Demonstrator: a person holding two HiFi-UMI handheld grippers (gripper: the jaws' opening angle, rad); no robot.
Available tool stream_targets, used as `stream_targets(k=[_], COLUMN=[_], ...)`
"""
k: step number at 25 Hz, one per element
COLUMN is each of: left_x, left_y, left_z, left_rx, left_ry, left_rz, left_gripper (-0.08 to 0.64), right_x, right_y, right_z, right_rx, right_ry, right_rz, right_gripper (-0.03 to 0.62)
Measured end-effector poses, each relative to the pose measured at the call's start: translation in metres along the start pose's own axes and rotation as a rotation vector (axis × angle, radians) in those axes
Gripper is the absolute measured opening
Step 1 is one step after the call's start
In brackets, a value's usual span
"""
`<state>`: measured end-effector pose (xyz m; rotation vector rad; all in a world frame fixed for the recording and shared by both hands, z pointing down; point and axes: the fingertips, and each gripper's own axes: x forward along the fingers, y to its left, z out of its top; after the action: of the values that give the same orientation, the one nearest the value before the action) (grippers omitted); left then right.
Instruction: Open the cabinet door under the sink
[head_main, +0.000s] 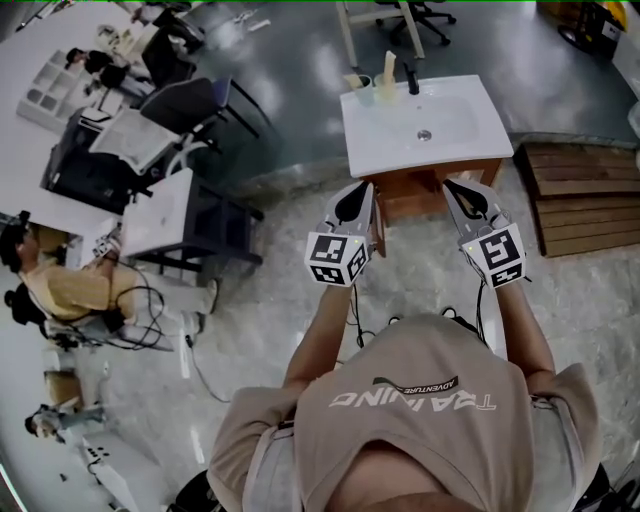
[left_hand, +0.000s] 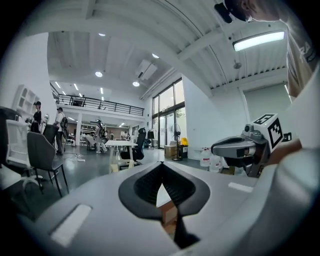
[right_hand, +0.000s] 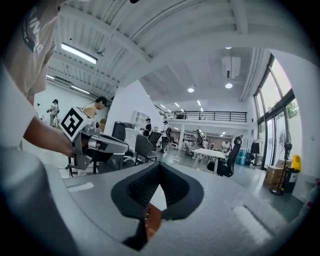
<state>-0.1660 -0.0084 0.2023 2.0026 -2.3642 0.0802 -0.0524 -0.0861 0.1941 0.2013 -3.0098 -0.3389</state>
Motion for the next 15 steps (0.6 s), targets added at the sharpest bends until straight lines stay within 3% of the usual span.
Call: stream_targets(k=[4, 9, 15], left_x=[-0.003, -0.011, -0.013], left_y=[-0.003, -0.007, -0.018], left_z=[0.009, 0.014, 0.011], left_rx=[-0.006, 0.057, 0.060], left_ry=[-0.027, -0.037, -0.029], left_rz=[-0.014, 0.001, -0.016], left_gripper=[0.015, 0.015, 0.017], right_x=[-0.001, -0.009, -0.022], right_y=[0.001, 0.002, -0.004], right_z=[-0.001, 0.000, -0.003], right_rx=[0.009, 0.008, 0.063], right_ry=[0.003, 0.007, 0.008], right_rz=[-0.019, -0.037, -0.058], right_gripper=[0.002, 0.002, 0.002])
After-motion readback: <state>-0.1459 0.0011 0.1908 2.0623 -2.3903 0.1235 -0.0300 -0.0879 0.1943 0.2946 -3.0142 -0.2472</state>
